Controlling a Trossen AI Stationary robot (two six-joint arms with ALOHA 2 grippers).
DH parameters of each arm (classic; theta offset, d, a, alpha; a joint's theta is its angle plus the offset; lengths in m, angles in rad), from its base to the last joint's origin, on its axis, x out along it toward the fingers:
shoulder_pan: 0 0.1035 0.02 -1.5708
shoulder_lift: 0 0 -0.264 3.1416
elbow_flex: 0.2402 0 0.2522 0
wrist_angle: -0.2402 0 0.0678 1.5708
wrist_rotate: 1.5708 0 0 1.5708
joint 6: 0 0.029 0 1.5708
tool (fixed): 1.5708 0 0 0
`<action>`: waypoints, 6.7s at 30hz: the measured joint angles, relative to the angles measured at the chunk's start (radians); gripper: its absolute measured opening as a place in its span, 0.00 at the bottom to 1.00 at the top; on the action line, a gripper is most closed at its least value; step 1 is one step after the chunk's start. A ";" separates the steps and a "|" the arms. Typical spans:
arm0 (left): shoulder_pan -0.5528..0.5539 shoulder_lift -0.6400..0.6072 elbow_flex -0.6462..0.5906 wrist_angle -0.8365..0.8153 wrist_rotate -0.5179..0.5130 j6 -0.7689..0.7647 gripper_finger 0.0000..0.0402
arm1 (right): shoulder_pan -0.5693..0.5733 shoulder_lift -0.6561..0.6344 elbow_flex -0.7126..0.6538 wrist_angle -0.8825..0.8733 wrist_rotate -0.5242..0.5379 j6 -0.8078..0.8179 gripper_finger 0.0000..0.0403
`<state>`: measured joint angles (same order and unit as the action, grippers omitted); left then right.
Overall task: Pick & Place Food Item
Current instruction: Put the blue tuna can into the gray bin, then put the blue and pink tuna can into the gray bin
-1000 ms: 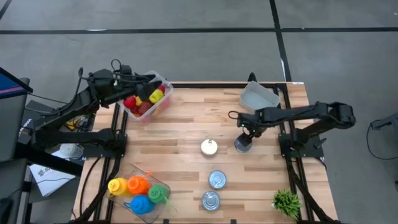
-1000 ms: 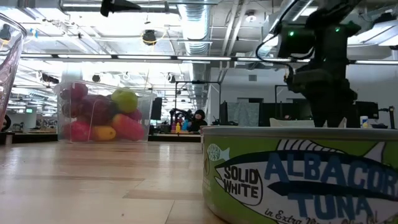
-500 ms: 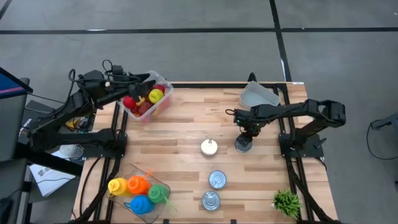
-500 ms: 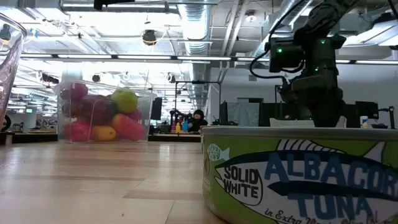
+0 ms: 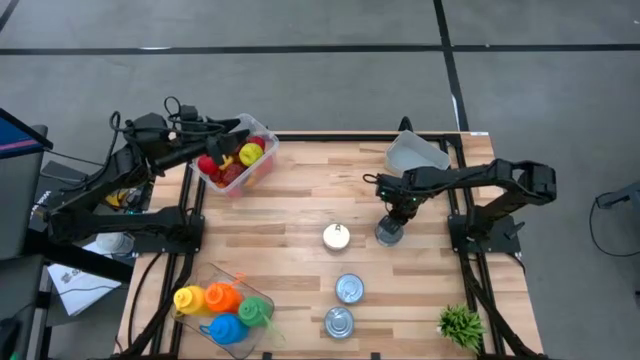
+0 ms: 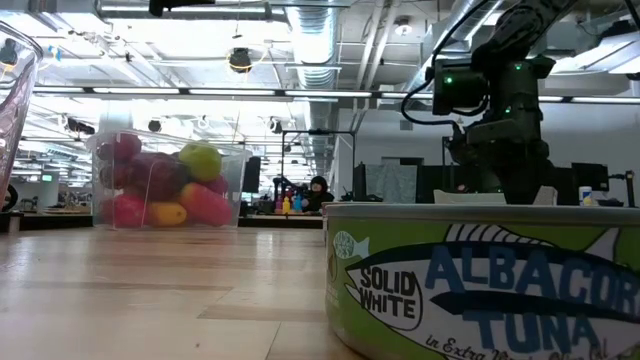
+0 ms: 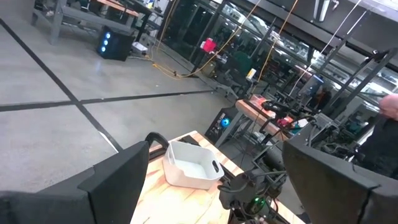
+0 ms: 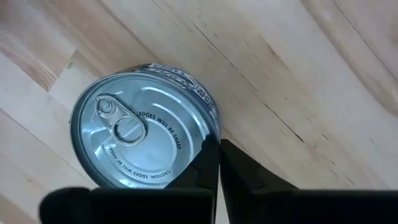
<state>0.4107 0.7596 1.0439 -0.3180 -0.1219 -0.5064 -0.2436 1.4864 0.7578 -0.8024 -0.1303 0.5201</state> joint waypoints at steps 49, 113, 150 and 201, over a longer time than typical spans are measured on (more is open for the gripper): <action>0.000 -0.014 0.000 -0.001 0.000 0.000 0.89 | -0.683 -0.305 0.261 0.002 -0.050 -0.117 0.00; 0.000 -0.013 0.000 -0.065 0.000 -0.006 0.89 | -0.787 -0.050 0.402 -0.121 0.053 -0.190 0.47; -0.081 -0.420 -0.390 0.205 -0.037 0.029 0.88 | 0.223 0.360 0.478 0.097 0.096 0.031 0.48; -0.203 -0.485 -0.695 0.431 -0.030 -0.059 0.36 | 0.091 0.384 0.511 0.014 0.033 -0.029 0.00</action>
<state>0.2073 0.2745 0.3489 0.1127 -0.1514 -0.5650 -0.1523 1.8705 1.2687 -0.7884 -0.0970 0.4913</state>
